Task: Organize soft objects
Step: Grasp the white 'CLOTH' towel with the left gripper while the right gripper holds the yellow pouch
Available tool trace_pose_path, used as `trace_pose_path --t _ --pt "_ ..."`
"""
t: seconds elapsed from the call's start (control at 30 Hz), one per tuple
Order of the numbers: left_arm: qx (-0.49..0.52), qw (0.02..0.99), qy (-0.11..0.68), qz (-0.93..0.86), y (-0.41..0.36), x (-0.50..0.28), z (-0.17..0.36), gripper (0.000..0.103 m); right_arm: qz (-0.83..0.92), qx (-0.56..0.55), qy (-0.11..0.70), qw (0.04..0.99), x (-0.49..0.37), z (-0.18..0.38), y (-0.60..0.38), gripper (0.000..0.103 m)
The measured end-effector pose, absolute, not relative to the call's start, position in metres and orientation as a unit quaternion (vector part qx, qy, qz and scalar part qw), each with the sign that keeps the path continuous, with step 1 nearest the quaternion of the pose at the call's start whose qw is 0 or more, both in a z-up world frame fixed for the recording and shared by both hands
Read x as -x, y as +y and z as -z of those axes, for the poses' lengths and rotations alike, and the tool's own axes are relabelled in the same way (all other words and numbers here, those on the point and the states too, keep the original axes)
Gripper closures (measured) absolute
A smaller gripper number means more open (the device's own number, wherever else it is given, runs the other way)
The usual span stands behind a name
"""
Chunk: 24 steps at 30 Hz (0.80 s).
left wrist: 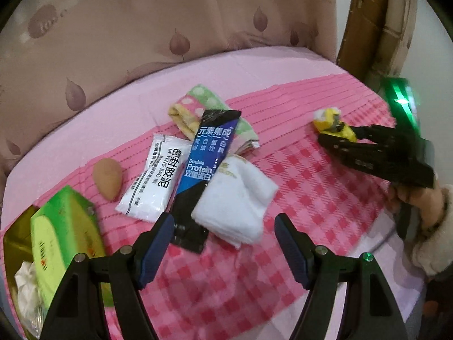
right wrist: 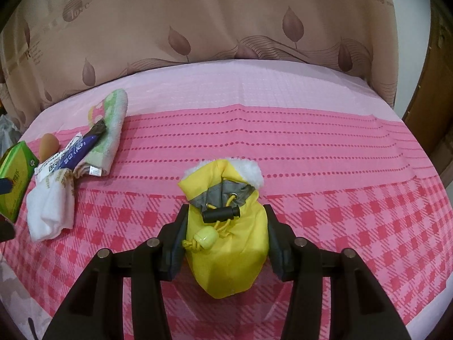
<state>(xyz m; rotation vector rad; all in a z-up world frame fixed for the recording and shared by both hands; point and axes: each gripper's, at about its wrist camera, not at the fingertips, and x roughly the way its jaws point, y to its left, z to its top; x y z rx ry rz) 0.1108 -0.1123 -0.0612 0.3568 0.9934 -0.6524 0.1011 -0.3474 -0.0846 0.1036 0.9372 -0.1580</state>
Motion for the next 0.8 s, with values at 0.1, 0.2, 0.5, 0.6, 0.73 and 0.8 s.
trace_pose_path --t 0.1,0.2,0.5,0.6,0.73,0.8 --pt "-0.163 0.81 0.481 0.295 -0.116 -0.128 0.073 0.028 0.075 -0.046 0.453 0.887 -0.103 0.086 -0.347 0.056" --pt "-0.156 0.803 0.493 0.296 -0.119 -0.137 0.081 0.028 0.075 -0.046 0.454 0.886 -0.103 0.087 -0.346 0.055" --pt "-0.174 0.793 0.497 0.306 -0.143 -0.123 0.091 0.033 0.074 -0.043 0.456 0.886 -0.103 0.088 -0.344 0.055" --pt "-0.17 0.787 0.507 0.308 -0.146 -0.123 0.091 0.075 0.074 -0.043 0.456 0.886 -0.103 0.088 -0.344 0.055" --pt "-0.168 0.79 0.502 0.309 -0.146 -0.12 0.086 0.076 0.074 -0.044 0.456 0.886 -0.104 0.088 -0.344 0.055" --pt "-0.169 0.79 0.5 0.311 -0.144 -0.116 0.082 0.076 0.074 -0.043 0.456 0.886 -0.104 0.088 -0.344 0.055"
